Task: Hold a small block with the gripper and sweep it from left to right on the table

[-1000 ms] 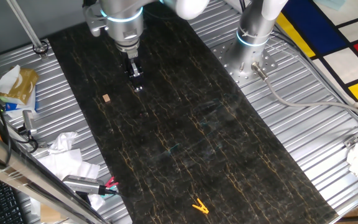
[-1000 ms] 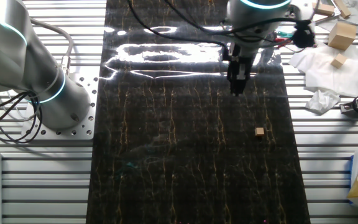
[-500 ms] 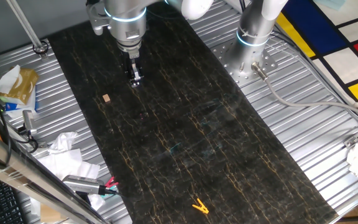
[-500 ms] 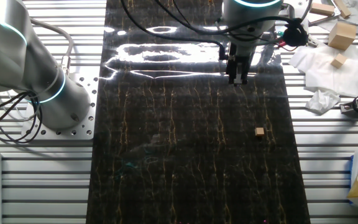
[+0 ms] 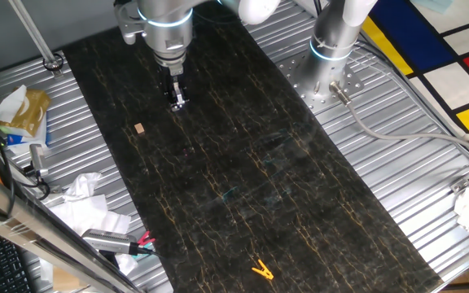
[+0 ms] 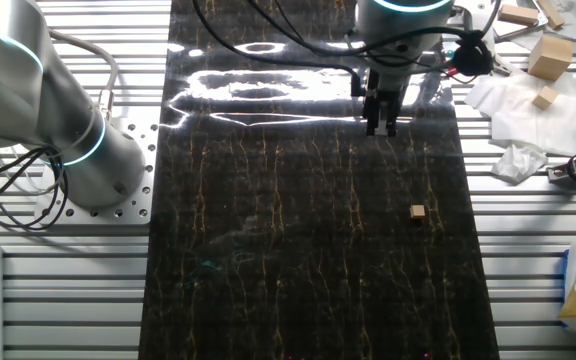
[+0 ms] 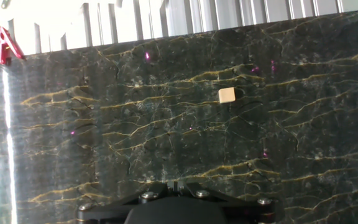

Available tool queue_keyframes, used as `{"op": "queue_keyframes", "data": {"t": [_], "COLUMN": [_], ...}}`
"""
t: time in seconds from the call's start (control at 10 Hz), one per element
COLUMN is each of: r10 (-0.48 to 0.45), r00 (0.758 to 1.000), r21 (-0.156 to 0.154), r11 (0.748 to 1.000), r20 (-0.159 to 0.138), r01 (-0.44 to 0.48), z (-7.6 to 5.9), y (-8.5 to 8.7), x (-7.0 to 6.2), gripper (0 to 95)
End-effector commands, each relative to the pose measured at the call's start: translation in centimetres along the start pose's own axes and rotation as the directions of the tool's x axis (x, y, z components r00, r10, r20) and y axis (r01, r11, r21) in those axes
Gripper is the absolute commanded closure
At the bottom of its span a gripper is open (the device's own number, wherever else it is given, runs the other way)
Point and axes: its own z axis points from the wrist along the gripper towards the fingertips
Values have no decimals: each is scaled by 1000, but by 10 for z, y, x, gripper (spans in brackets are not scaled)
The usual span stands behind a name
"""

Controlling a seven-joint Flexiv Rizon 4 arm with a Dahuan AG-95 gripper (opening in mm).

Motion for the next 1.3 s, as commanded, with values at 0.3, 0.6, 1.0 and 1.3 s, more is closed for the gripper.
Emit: {"op": "queue_keyframes", "data": {"t": [0.3,0.6,1.0,1.3], "r10": [-34,-33,-37,-37], "r00": [999,999,999,999], "r21": [3,4,5,3], "r11": [999,999,999,999], "r20": [2,0,-1,-4], "r01": [34,33,37,37], "z": [-1,-1,-1,-1], "y": [0,0,0,1], "x": [0,0,0,0], "gripper": [570,570,380,570]}}
